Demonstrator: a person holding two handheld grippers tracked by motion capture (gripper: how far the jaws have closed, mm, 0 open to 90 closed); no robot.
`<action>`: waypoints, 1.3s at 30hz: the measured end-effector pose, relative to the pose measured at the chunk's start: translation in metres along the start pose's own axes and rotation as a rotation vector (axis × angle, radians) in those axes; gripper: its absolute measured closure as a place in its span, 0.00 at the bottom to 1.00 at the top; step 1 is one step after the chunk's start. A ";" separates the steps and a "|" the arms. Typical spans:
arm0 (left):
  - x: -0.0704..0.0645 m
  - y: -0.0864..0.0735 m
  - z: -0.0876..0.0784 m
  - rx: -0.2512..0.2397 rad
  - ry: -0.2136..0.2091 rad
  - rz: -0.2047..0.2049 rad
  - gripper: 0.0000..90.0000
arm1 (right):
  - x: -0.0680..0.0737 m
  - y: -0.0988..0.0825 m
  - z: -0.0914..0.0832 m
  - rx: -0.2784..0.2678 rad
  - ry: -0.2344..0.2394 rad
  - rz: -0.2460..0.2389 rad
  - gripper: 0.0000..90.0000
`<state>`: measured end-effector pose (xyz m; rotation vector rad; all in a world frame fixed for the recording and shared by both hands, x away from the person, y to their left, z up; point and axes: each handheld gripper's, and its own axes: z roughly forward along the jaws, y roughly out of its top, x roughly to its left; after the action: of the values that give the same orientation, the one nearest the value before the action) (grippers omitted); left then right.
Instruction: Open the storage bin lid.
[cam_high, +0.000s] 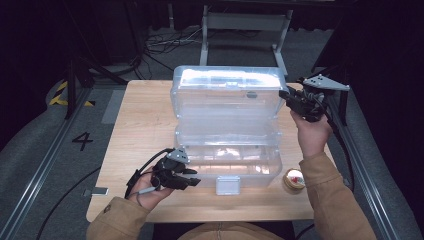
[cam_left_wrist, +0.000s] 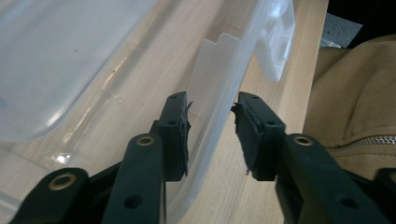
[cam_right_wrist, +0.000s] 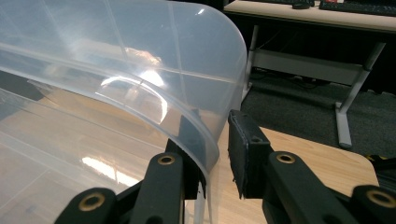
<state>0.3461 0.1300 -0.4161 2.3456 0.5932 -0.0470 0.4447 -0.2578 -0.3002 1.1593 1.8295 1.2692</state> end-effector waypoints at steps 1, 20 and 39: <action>0.000 0.000 0.000 0.001 0.001 -0.010 0.77 | 0.000 0.000 0.000 0.000 -0.001 0.001 0.83; 0.003 -0.002 0.004 -0.011 -0.021 -0.003 0.80 | 0.009 0.008 0.009 -0.018 -0.120 -0.051 0.87; -0.004 -0.005 0.006 -0.033 0.057 0.050 0.77 | 0.000 0.015 0.032 0.004 -0.143 -0.051 0.91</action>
<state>0.3413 0.1277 -0.4227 2.3350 0.5592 0.0521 0.4771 -0.2431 -0.2976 1.1667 1.7461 1.1252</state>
